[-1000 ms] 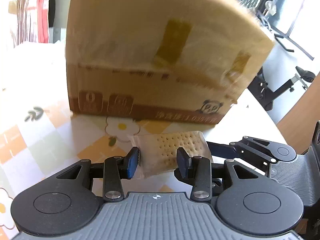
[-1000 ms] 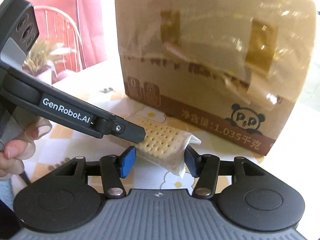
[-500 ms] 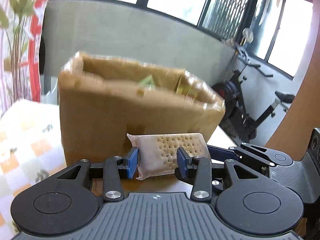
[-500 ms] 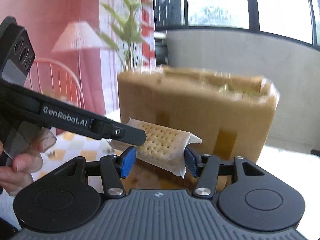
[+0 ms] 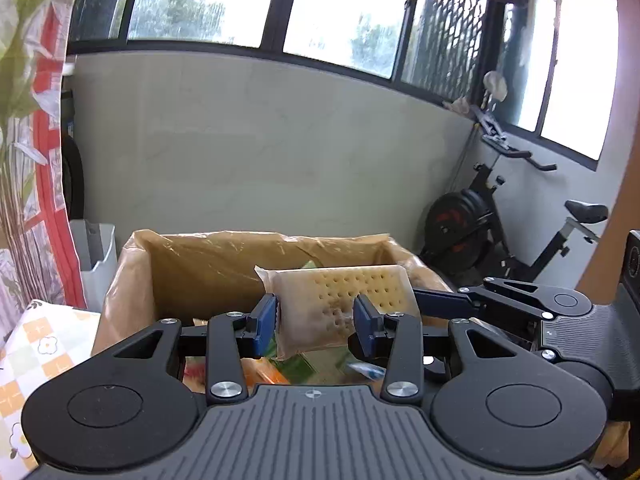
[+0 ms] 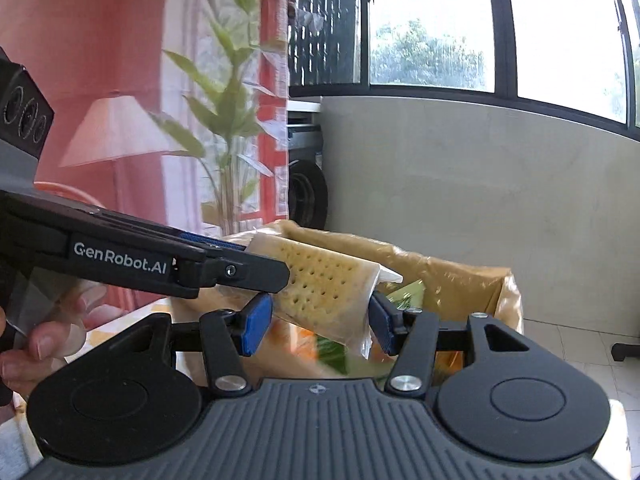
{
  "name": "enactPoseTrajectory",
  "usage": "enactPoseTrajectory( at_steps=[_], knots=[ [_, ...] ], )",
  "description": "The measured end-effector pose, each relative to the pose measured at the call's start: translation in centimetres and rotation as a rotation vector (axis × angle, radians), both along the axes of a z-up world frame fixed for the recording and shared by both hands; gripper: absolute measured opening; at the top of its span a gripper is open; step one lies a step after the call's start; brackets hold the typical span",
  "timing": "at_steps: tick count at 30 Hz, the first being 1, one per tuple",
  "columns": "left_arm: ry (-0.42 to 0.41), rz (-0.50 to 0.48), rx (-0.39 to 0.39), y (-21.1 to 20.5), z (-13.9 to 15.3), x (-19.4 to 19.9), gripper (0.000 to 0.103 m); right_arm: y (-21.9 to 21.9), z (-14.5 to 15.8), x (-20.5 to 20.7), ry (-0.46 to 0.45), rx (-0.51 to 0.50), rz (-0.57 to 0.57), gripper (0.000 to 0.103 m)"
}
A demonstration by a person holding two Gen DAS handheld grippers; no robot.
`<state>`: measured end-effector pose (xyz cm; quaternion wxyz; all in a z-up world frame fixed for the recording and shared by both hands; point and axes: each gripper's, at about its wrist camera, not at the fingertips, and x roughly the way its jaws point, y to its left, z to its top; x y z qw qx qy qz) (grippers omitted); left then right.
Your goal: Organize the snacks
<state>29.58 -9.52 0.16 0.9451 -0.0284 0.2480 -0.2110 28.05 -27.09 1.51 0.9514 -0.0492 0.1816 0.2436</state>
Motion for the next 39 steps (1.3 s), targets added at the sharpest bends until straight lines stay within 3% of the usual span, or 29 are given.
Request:
enactPoseTrajectory(
  at_steps=[5,9,13,15,17,23,31,39],
  knots=[
    [0.046,0.021,0.012,-0.8,-1.2,2.6,0.044,0.2,-1.3,2.7,0.05,-0.028,-0.028,0.056],
    [0.061,0.026,0.046,-1.2,-2.2,3.0,0.044,0.6,-2.4,3.2,0.084,-0.106,-0.024,0.056],
    [0.074,0.047,0.028,-0.1,-2.0,3.4,0.056,-0.6,-2.5,2.5,0.078,-0.095,-0.06,0.056],
    [0.065,0.051,0.014,0.6,-1.4,2.8,0.059,-1.3,-2.0,2.0,0.075,-0.072,-0.074,0.059],
    [0.046,0.063,0.03,1.0,-0.8,2.4,0.07,-1.6,-1.6,1.5,0.062,-0.069,-0.098,0.071],
    [0.005,0.092,0.085,1.7,1.6,0.1,0.084,-2.9,0.2,-0.8,0.043,0.02,-0.152,0.09],
    [-0.128,0.131,0.18,1.9,4.6,-5.2,0.092,-4.7,2.8,-4.7,-0.004,0.072,-0.277,0.097],
    [-0.155,0.213,0.139,3.3,6.0,-9.0,0.092,-6.1,4.8,-7.8,-0.007,0.144,-0.354,0.102]
  ],
)
